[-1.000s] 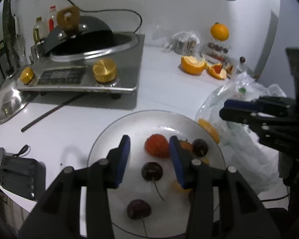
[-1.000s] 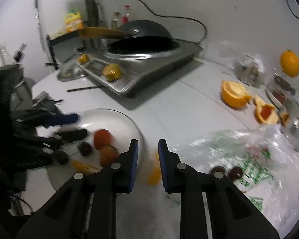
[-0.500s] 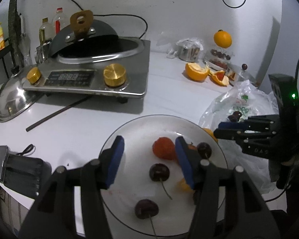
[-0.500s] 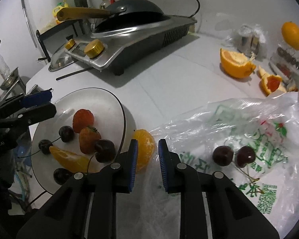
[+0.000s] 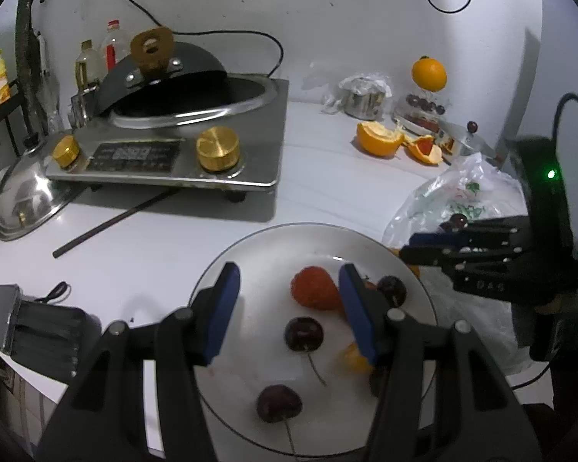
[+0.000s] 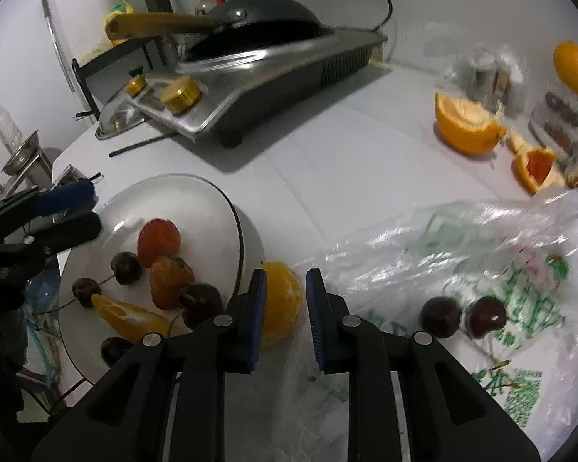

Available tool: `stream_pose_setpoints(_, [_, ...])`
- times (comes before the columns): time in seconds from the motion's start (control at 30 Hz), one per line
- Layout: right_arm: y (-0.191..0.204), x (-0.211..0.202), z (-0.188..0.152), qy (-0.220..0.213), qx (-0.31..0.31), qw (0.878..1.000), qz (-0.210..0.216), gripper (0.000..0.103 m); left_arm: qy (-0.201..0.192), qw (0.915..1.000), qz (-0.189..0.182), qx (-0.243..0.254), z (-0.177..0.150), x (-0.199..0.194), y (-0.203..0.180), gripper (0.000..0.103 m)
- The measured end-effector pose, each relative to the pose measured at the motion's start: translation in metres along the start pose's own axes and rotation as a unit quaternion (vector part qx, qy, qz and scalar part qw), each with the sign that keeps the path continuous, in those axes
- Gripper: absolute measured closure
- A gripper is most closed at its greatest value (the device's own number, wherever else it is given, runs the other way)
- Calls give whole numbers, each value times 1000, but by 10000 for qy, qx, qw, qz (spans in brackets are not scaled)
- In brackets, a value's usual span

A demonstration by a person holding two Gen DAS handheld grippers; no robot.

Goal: Organize fruits
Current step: 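Lower the mandarin segment onto the white plate and open the right gripper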

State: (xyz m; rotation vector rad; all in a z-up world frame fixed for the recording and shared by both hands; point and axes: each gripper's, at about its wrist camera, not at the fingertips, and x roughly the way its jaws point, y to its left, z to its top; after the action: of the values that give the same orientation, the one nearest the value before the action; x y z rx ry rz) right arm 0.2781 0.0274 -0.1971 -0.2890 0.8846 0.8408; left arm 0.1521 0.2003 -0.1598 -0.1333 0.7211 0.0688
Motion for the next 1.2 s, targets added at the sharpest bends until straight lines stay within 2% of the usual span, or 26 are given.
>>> stream_pose_setpoints(0.17, [0, 11, -4, 202, 33, 9998, 28, 80, -41, 9999, 55, -77, -1, -2, 6, 48])
stream_pose_setpoints(0.4, [0, 13, -5, 230, 77, 9997, 27, 83, -74, 9999, 36, -96, -2, -5, 7, 48])
stream_pose_setpoints(0.83, [14, -35, 15, -401, -100, 9976, -559, 84, -232, 9995, -104, -181, -12, -20, 21, 48])
stream_pose_setpoints(1.03, [33, -45, 29, -607, -339, 9962, -530, 84, -282, 9991, -151, -291, -16, -23, 31, 47])
stream_pose_setpoints(1.2, [52, -32, 39, -578, -538, 9962, -377, 84, -308, 9987, -148, -370, -20, -25, 39, 47])
